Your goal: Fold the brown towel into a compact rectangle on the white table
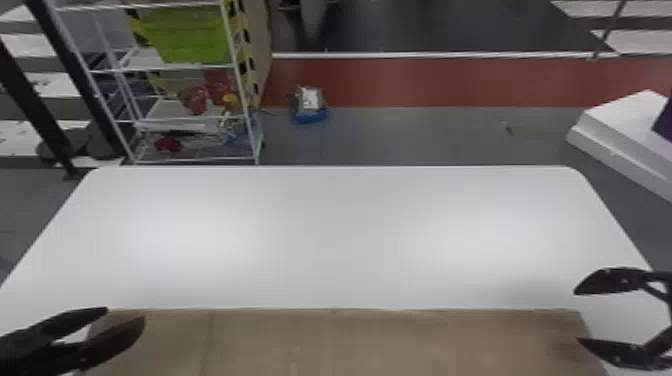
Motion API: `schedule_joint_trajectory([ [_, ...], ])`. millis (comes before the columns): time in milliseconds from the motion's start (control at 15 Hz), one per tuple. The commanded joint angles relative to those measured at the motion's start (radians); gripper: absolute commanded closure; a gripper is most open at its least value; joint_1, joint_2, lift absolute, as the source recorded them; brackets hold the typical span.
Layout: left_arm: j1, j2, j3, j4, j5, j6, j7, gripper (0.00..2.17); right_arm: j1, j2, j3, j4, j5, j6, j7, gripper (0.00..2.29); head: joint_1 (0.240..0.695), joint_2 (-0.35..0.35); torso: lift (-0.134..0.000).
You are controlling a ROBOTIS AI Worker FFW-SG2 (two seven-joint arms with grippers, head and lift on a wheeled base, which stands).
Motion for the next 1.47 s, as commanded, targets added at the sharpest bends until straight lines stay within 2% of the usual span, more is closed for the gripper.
schedule_joint_trajectory([
  [0, 0.0, -0.003, 0.0, 0.0, 0.0, 0.0, 0.0, 0.06, 0.0, 0.001, 0.0, 0.0, -0.001, 0.0, 0.003, 0.39, 0.695, 0.032, -0.124],
  [867, 0.0, -0.003, 0.001, -0.005, 0.0, 0.003, -0.002, 0.06, 0.004, 0.003, -0.008, 0.011, -0.014, -0.009, 0.003, 0.39, 0.695, 0.03, -0.124],
  [1200, 0.044, -0.003, 0.014, -0.04, 0.003, 0.006, -0.009, 0.06, 0.01, -0.006, -0.069, 0.018, -0.06, -0.021, 0.003, 0.39, 0.695, 0.019, -0.124],
  [1400, 0.066, -0.003, 0.04, -0.051, 0.012, 0.006, -0.009, 0.06, 0.01, -0.012, -0.067, 0.021, -0.061, -0.027, 0.003, 0.39, 0.695, 0.006, -0.124],
])
